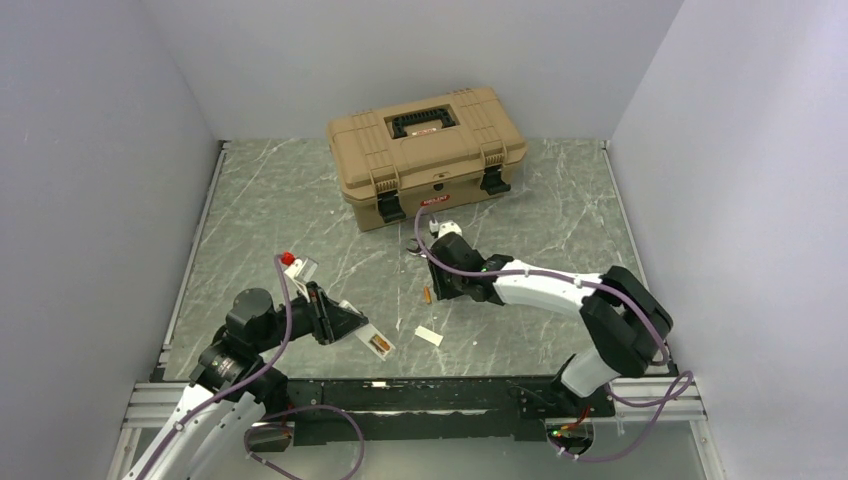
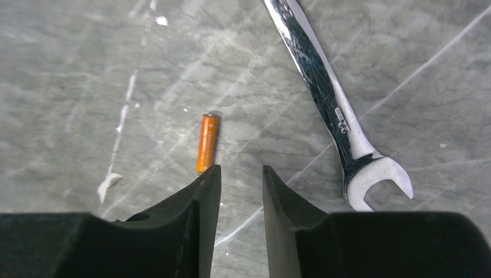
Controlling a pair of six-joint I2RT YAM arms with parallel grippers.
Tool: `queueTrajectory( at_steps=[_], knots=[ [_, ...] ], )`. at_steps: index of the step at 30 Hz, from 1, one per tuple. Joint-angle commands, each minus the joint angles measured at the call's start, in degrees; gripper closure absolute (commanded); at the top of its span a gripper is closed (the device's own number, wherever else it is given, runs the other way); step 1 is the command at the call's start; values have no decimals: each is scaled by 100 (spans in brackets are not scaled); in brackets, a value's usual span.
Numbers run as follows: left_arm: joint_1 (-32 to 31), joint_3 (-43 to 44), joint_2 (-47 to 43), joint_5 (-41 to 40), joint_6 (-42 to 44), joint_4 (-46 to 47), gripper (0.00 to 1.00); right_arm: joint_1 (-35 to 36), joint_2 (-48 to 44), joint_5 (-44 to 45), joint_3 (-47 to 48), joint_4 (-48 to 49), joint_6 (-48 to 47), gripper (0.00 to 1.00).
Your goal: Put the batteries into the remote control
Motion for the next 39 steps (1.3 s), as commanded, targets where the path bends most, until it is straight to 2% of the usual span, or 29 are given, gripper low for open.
queueTrajectory(
  at_steps=[1,4,8,19,26,39],
  knots=[
    [26,216,-22,30,50,238,100,-3,-418,-200,57,274,38,62],
    [26,182,-16,55,0,313,100,24,-362,-419,117,381,102,56],
    [26,210,-32,34,35,255,100,80,-91,-511,278,357,197,54],
    [26,187,-71,6,66,207,100,200,458,-174,661,139,401,55],
    [26,224,-125,-45,116,83,100,199,867,76,1162,-445,424,58],
    [26,184,-181,-67,99,80,100,222,1176,152,1474,-836,576,60]
  ],
)
